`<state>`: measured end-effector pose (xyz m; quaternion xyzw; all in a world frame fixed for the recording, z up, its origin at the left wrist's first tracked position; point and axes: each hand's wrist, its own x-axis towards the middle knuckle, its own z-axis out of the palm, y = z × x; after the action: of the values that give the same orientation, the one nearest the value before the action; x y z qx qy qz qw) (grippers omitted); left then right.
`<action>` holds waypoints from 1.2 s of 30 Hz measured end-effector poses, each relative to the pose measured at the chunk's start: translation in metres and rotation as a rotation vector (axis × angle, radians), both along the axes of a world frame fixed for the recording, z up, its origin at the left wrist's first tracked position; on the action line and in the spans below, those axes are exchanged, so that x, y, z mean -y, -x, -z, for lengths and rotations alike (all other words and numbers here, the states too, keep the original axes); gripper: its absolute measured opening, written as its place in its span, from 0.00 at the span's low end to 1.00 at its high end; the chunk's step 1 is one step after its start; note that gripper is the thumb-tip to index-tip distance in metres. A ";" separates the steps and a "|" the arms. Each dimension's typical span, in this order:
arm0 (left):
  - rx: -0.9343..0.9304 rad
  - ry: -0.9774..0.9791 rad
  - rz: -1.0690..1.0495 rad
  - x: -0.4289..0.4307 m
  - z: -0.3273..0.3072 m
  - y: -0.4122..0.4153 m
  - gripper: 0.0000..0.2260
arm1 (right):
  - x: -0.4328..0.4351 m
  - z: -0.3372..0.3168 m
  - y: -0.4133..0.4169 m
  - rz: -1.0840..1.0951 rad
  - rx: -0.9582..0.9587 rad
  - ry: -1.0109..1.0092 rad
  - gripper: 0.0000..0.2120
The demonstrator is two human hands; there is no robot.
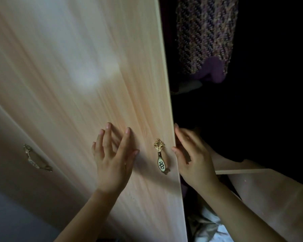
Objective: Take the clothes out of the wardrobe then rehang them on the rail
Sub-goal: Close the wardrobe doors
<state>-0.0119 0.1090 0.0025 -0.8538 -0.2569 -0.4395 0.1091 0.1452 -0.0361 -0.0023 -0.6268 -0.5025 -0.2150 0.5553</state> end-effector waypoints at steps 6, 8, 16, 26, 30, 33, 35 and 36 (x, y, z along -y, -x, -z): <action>-0.020 -0.016 -0.044 -0.010 0.000 -0.013 0.27 | -0.018 0.000 -0.018 -0.001 -0.021 0.005 0.23; -0.029 -0.027 -0.059 -0.012 0.000 -0.016 0.27 | -0.021 -0.001 -0.021 -0.003 -0.026 0.014 0.24; -0.109 -0.002 -0.089 -0.003 -0.008 -0.008 0.27 | -0.007 -0.007 -0.008 0.058 -0.081 0.166 0.25; -0.513 0.383 0.069 0.096 0.014 0.066 0.28 | 0.173 0.039 0.092 0.447 -0.070 0.533 0.26; -0.581 0.423 0.250 0.165 0.050 0.081 0.27 | 0.292 0.056 0.136 0.656 -0.119 0.552 0.24; -0.609 0.474 0.424 0.231 0.063 0.080 0.26 | 0.378 0.048 0.166 0.788 -0.109 0.559 0.23; -0.602 0.484 0.550 0.276 0.066 0.076 0.25 | 0.424 0.035 0.183 0.867 -0.024 0.518 0.21; -0.599 0.482 0.612 0.300 0.065 0.073 0.26 | 0.445 0.027 0.189 0.904 0.023 0.487 0.20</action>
<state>-0.0848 -0.1907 -0.0628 -0.9800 -0.0460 -0.1144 -0.1564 -0.0438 -0.4811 -0.0292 -0.8902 -0.2229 -0.3173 0.2390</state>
